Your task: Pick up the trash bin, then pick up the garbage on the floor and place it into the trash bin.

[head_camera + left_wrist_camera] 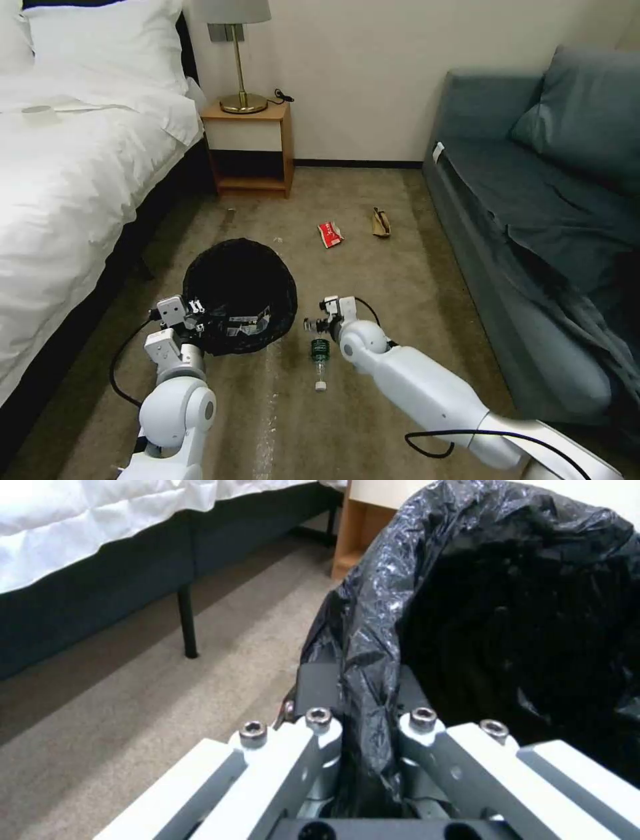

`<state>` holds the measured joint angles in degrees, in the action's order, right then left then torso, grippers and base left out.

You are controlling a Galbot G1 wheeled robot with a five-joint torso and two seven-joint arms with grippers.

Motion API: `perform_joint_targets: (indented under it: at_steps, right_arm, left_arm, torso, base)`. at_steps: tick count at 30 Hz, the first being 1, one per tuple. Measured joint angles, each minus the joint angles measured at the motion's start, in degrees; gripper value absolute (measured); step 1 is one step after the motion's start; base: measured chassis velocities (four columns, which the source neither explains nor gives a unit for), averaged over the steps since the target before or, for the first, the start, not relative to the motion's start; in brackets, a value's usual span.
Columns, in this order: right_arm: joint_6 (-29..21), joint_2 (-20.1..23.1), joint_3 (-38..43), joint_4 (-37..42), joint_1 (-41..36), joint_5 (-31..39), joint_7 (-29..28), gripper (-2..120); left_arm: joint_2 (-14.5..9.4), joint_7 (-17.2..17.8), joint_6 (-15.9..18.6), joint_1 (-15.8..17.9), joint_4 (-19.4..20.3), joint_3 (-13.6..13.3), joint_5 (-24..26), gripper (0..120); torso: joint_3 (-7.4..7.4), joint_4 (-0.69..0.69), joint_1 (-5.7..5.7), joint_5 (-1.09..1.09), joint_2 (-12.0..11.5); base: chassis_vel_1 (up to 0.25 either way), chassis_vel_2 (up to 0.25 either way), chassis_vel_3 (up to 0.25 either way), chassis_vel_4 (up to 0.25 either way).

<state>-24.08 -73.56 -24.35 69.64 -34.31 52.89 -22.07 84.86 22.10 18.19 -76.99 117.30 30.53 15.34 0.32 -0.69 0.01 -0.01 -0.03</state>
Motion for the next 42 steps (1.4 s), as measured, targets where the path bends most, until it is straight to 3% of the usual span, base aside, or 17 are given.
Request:
perform_joint_targets:
  at_steps: [42]
  right_arm:
    - [5.50,-4.22,0.23,-11.15,-6.07,-11.46,7.23,100]
  left_arm:
    - [1.41,-0.17,-0.50,0.21,-1.31,-0.43,-2.29,4]
  torso:
    - [0.00,0.00,0.00,0.00,0.00]
  base:
    - [0.000,0.000,0.000,0.000]
